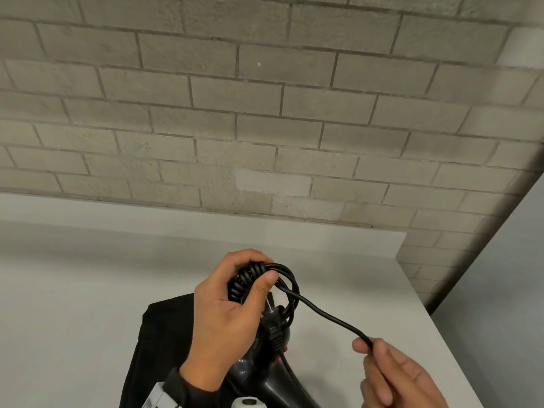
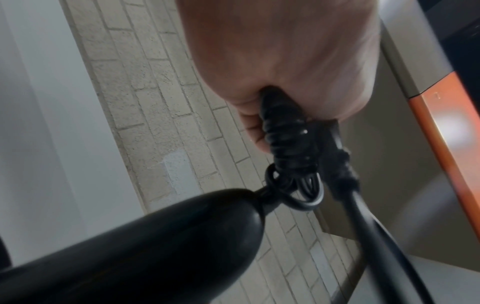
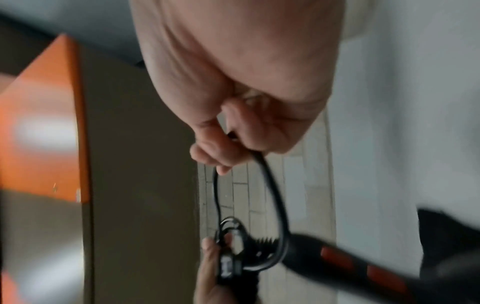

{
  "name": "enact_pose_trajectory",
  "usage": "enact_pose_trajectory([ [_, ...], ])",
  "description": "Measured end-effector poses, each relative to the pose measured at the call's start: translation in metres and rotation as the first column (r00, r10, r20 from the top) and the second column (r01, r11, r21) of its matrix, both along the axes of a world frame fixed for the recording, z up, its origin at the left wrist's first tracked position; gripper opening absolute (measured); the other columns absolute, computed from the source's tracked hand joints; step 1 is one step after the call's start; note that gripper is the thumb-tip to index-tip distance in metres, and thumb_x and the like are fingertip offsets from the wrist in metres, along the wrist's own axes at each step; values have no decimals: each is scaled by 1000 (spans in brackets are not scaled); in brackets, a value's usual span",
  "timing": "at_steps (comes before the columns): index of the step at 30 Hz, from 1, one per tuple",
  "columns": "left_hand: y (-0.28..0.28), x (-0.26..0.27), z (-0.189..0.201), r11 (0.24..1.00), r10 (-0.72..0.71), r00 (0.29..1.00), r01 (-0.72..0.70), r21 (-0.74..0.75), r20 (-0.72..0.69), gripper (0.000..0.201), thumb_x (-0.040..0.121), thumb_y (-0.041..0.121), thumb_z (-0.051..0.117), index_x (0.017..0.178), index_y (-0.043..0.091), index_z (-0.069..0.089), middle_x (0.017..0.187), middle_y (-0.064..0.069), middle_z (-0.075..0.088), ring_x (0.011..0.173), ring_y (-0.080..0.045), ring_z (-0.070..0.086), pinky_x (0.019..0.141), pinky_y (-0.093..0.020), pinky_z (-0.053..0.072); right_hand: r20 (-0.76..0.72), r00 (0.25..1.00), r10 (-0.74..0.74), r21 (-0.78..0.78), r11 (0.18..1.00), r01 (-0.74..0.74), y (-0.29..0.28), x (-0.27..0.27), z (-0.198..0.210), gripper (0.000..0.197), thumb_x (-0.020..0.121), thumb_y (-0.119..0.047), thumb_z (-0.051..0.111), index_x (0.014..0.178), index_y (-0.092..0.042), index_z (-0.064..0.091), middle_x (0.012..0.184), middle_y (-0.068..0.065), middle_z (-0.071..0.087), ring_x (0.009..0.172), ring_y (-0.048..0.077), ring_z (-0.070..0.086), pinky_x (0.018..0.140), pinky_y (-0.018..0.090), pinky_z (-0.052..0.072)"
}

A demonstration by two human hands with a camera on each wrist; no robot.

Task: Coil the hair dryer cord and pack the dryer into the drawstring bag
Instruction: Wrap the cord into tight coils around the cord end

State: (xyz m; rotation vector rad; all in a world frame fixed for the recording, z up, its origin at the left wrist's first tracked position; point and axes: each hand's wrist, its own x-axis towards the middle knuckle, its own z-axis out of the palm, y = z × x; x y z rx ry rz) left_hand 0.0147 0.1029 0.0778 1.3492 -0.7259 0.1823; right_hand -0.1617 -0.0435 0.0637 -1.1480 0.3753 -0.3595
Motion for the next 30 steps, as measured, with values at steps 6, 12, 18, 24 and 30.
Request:
enact_pose_trajectory([
  [6, 0, 0, 2, 998, -50, 998, 49, 38, 27, 16, 82, 29, 75, 96, 29, 68, 89, 6, 71, 66, -12, 67, 65, -20, 54, 49, 965, -259, -401, 879, 257, -14, 6, 37, 83, 24, -81, 76, 71, -12, 75, 46, 10, 56, 38, 13, 38, 38, 15, 33],
  [12, 2, -1, 5, 998, -33, 999, 32, 54, 15, 16, 83, 31, 77, 94, 32, 67, 84, 5, 70, 63, -16, 66, 64, -24, 55, 182, 940, -287, -783, 536, 315, -23, 9, 60, 8, 80, -40, 70, 77, -33, 73, 64, 0, 69, 56, 12, 55, 51, 26, 43],
  [18, 1, -4, 5, 996, 43, 999, -45, 82, 26, 17, 78, 27, 71, 94, 29, 66, 84, 11, 69, 76, -11, 68, 68, -13, 51, 28, 940, -341, -992, 104, 67, -15, 17, 37, 28, 67, -71, 58, 82, -49, 64, 79, -29, 64, 74, -4, 55, 65, 13, 42],
  [24, -3, -10, 7, 993, 52, 998, -56, 99, 42, 18, 79, 28, 71, 96, 33, 65, 85, 12, 69, 78, -12, 68, 68, -13, 51, 34, 993, -114, -998, 55, 40, 16, 39, 4, 17, 89, -36, 49, 103, -46, 53, 89, -24, 62, 83, 0, 55, 77, 12, 41],
  [30, -1, -6, 6, 993, 32, 998, -39, 114, 62, 22, 84, 26, 74, 106, 31, 71, 93, 13, 73, 88, -10, 70, 77, -15, 52, 160, 986, -54, -984, 73, 164, 17, 48, 11, 13, 94, -42, 49, 104, -38, 54, 87, -21, 45, 61, -3, 46, 55, 10, 41],
])
